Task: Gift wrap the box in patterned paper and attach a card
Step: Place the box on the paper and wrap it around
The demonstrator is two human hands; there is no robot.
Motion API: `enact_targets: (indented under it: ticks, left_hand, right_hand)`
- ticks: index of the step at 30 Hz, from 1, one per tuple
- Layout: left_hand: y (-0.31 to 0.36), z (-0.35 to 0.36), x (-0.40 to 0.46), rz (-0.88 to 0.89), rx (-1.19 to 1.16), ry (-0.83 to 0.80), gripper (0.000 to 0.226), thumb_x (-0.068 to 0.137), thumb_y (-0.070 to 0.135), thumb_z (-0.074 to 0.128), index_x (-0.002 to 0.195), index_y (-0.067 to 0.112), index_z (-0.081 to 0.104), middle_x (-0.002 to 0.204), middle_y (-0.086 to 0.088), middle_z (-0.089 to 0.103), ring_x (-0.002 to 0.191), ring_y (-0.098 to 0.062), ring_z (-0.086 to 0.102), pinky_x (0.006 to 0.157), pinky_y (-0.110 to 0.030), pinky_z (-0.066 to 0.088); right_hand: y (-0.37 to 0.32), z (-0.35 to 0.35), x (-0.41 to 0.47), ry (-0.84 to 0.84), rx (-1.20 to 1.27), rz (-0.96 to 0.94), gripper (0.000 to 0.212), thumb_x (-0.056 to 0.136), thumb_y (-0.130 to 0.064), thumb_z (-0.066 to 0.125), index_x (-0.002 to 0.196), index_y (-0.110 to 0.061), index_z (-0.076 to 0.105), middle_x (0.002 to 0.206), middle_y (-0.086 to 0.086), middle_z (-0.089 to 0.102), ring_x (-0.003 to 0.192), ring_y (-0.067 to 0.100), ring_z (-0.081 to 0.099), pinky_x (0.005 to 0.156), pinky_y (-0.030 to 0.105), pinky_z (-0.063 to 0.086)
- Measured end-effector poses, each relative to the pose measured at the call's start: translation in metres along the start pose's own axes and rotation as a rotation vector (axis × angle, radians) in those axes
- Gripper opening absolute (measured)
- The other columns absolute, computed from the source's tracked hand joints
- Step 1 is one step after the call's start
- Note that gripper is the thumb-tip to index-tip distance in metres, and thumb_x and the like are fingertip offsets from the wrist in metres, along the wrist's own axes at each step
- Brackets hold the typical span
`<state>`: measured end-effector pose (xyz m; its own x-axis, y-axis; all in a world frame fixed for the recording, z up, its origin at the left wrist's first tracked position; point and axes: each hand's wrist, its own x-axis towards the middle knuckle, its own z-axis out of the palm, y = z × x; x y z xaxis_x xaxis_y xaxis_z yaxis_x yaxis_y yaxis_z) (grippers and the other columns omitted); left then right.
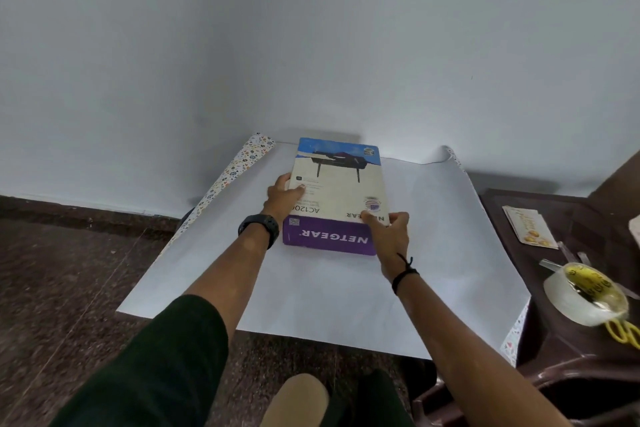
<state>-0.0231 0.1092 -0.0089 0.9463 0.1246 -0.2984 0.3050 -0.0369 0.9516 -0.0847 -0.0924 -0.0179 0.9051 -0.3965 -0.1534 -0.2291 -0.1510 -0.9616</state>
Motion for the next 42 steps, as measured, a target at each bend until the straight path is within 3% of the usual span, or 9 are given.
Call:
enact_targets:
  ticks: [2,5,10,15,21,25,28,35,42]
  left_hand:
    - [-0.01,-0.006,0.012,-0.022,0.05,-0.042,0.069,0.075,0.039,0.068,0.138,0.036,0.04,0.136,-0.007,0.048,0.111,-0.028,0.06,0.094,-0.047,0.051]
    - [0.006,-0.003,-0.013,0.0,0.056,-0.02,0.059,0.093,0.023,0.059,0.144,0.02,0.029,0.133,-0.006,0.053,0.109,-0.027,0.061,0.094,-0.044,0.051]
    - [0.0,0.004,-0.018,0.036,0.103,0.081,0.036,0.096,0.024,0.053,0.127,0.01,0.041,0.123,-0.011,0.06,0.104,-0.027,0.063,0.088,-0.041,0.053]
    - [-0.005,0.012,-0.022,0.129,0.319,0.201,0.039,0.098,0.032,0.047,0.128,0.007,0.046,0.123,-0.014,0.059,0.106,-0.03,0.06,0.088,-0.04,0.052]
    - [0.002,0.009,-0.031,0.102,0.412,0.177,0.042,0.099,0.035,0.042,0.129,0.006,0.042,0.126,-0.017,0.055,0.11,-0.032,0.057,0.09,-0.043,0.051]
    - [0.003,-0.006,-0.043,0.162,0.472,0.183,0.046,0.1,0.031,0.042,0.139,0.007,0.035,0.134,-0.016,0.047,0.117,-0.03,0.054,0.084,-0.033,0.049]
    - [0.006,-0.021,-0.055,0.206,0.526,0.222,0.044,0.1,0.029,0.042,0.138,0.007,0.036,0.136,-0.018,0.045,0.122,-0.03,0.049,0.093,-0.035,0.044]
    - [-0.002,-0.085,-0.062,0.252,0.766,0.352,0.038,0.097,0.025,0.046,0.132,0.009,0.043,0.134,-0.017,0.045,0.121,-0.035,0.046,0.098,-0.044,0.04]
    - [-0.034,-0.158,-0.057,0.196,1.045,0.415,0.04,0.091,0.025,0.056,0.127,0.011,0.044,0.124,-0.015,0.048,0.114,-0.035,0.049,0.091,-0.044,0.046]
  right_hand:
    - [0.001,0.001,-0.005,-0.033,0.005,0.016,0.045,0.082,-0.028,0.072,0.1,-0.012,0.034,0.103,0.008,0.06,0.082,0.021,0.065,0.058,0.022,0.052]
    - [-0.003,0.0,-0.004,-0.068,0.013,0.017,0.046,0.082,-0.027,0.072,0.102,-0.013,0.033,0.104,0.008,0.06,0.083,0.022,0.066,0.059,0.023,0.052]
    - [-0.004,0.003,-0.002,-0.101,0.002,-0.01,0.043,0.086,-0.027,0.068,0.11,-0.017,0.034,0.112,0.008,0.06,0.092,0.024,0.067,0.064,0.025,0.055]
    - [-0.002,0.003,-0.003,-0.124,-0.035,-0.036,0.043,0.088,-0.033,0.064,0.115,-0.019,0.034,0.114,0.006,0.06,0.092,0.022,0.066,0.065,0.024,0.054]
    - [-0.011,-0.009,-0.004,-0.184,-0.156,-0.046,0.057,0.087,-0.041,0.063,0.129,-0.012,0.036,0.119,0.006,0.06,0.099,0.025,0.064,0.082,0.035,0.054]
    - [-0.019,-0.001,-0.017,-0.064,-0.277,-0.206,0.055,0.087,-0.032,0.065,0.13,-0.008,0.04,0.127,0.01,0.053,0.111,0.027,0.056,0.092,0.039,0.05]
    - [-0.029,0.017,-0.034,0.009,-0.406,-0.415,0.051,0.088,-0.019,0.063,0.131,-0.004,0.042,0.133,0.012,0.046,0.123,0.027,0.044,0.104,0.037,0.04]
    - [-0.063,0.106,-0.078,-0.317,-0.44,-0.697,0.019,0.088,-0.008,0.059,0.106,-0.004,0.064,0.111,0.012,0.063,0.106,0.025,0.057,0.091,0.026,0.04]
    - [-0.066,0.186,-0.093,-0.63,-0.547,-0.429,0.032,0.096,-0.014,0.047,0.126,-0.012,0.056,0.124,0.013,0.06,0.113,0.025,0.055,0.094,0.027,0.04]
